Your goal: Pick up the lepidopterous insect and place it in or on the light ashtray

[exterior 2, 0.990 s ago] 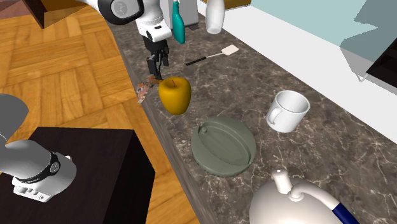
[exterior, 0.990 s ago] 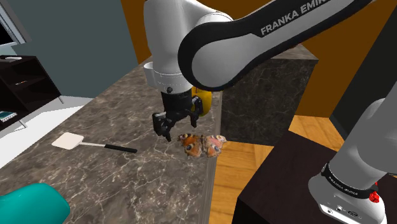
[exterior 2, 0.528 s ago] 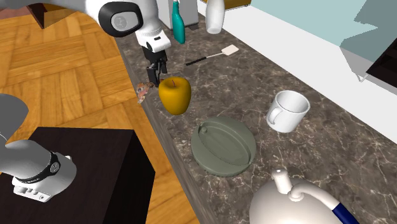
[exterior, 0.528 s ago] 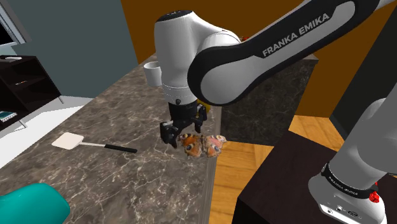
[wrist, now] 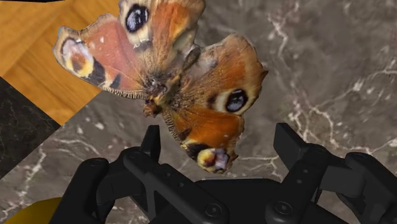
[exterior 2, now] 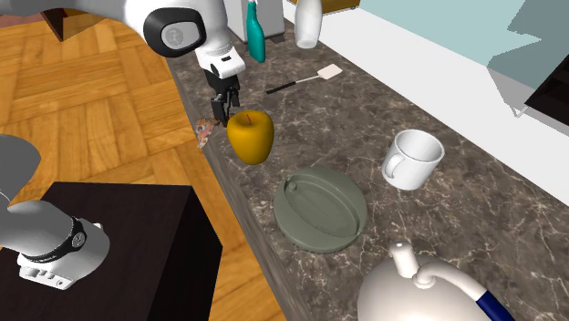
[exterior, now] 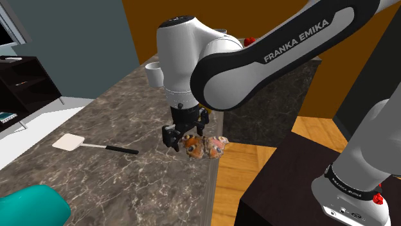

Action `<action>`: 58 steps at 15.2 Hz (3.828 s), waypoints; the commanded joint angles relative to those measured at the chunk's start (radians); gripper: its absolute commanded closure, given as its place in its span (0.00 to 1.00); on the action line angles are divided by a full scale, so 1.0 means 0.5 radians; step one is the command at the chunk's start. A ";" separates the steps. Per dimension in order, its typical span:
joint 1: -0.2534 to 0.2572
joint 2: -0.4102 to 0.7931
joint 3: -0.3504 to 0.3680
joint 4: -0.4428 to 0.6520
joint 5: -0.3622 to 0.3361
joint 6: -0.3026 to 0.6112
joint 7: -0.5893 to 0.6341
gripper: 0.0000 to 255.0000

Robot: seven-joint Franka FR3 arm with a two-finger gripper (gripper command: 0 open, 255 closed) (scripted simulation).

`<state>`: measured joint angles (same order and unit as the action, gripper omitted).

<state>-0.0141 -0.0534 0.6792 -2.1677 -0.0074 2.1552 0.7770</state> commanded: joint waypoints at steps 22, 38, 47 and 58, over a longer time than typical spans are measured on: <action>-0.003 -0.122 -0.028 0.196 0.084 -0.292 -0.071 1.00; -0.051 -0.146 -0.102 0.552 0.091 -0.668 -0.184 1.00; -0.219 0.111 -0.274 0.817 -0.052 -0.713 -0.487 1.00; -0.347 0.624 -0.431 1.461 -0.268 -0.889 -0.784 1.00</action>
<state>-0.1867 0.2297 0.4691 -1.4741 -0.1296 1.7213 0.3948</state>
